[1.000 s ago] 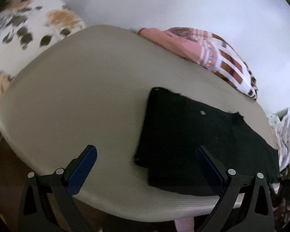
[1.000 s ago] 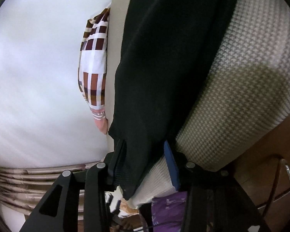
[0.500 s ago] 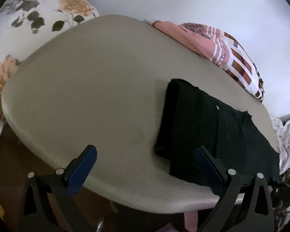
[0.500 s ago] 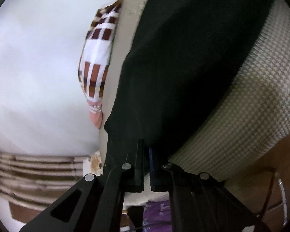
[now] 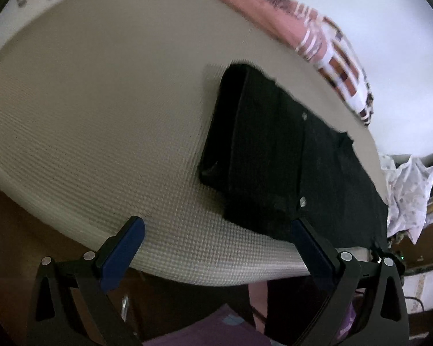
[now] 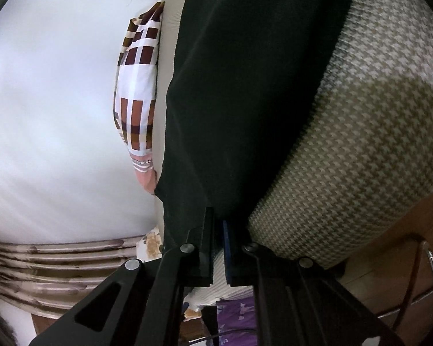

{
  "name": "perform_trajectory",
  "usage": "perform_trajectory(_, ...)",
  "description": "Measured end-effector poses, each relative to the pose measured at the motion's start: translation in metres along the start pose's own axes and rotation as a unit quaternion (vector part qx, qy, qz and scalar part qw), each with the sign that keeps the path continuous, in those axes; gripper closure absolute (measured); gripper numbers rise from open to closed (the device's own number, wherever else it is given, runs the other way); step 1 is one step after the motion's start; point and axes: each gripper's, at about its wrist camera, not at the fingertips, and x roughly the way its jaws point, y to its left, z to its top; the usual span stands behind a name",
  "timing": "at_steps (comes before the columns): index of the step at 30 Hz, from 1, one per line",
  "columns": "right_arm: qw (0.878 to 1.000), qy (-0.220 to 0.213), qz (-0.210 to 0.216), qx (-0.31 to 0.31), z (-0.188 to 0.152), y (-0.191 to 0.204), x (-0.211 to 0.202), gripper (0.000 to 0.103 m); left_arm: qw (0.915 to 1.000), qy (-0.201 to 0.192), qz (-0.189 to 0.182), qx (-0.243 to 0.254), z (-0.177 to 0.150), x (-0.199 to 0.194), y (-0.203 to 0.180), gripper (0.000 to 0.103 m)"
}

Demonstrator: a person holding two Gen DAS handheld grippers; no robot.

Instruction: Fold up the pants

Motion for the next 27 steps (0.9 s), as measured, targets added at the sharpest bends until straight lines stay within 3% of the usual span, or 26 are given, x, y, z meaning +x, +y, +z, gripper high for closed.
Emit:
perform_trajectory(4, 1.000, 0.001, 0.004, 0.008, -0.001, -0.002, -0.002, 0.096, 0.9997, -0.003, -0.024, 0.004, -0.002, 0.004, -0.006, 0.006)
perform_trajectory(6, 1.000, 0.001, 0.003, 0.009, -0.001, -0.002, -0.002, 0.096, 0.9994, -0.011, -0.023, 0.025, -0.003, 0.001, -0.015, 0.057)
perform_trajectory(7, 1.000, 0.000, 0.003, 0.009, -0.002, -0.002, -0.002, 0.096, 0.9992, 0.000, -0.004, 0.040, -0.002, 0.005, -0.022, 0.072)
perform_trajectory(10, 1.000, 0.001, 0.002, 0.010, -0.003, 0.001, 0.000, 0.095, 0.9984, -0.009, 0.021, 0.051, 0.001, 0.003, -0.032, 0.073)
perform_trajectory(11, 1.000, 0.002, 0.002, 0.010, -0.004, 0.002, 0.001, 0.094, 0.9982, -0.016, 0.024, 0.053, 0.003, 0.001, -0.034, 0.081)
perform_trajectory(14, 1.000, 0.007, 0.004, 0.004, -0.007, 0.006, 0.005, 0.092, 0.9970, -0.046, 0.020, 0.060, 0.020, -0.017, -0.039, 0.084)
perform_trajectory(16, 1.000, 0.011, 0.004, 0.001, -0.007, 0.006, 0.008, 0.091, 0.9936, -0.069, 0.040, 0.080, 0.035, -0.026, -0.045, 0.096)
perform_trajectory(18, 1.000, 0.012, 0.003, 0.002, -0.008, 0.007, 0.010, 0.091, 0.9883, -0.095, 0.065, 0.100, 0.048, -0.036, -0.047, 0.097)
perform_trajectory(22, 1.000, 0.017, 0.000, -0.003, -0.008, 0.008, 0.012, 0.092, 0.9922, -0.067, 0.074, 0.074, 0.064, -0.026, -0.017, 0.098)
perform_trajectory(24, 1.000, 0.018, 0.000, -0.002, -0.007, 0.008, 0.013, 0.093, 0.9963, -0.060, 0.028, 0.055, 0.053, -0.031, -0.005, 0.097)
perform_trajectory(27, 1.000, 0.019, 0.001, 0.000, -0.004, 0.007, 0.013, 0.093, 0.9976, -0.026, 0.010, 0.063, 0.031, -0.032, -0.011, 0.091)
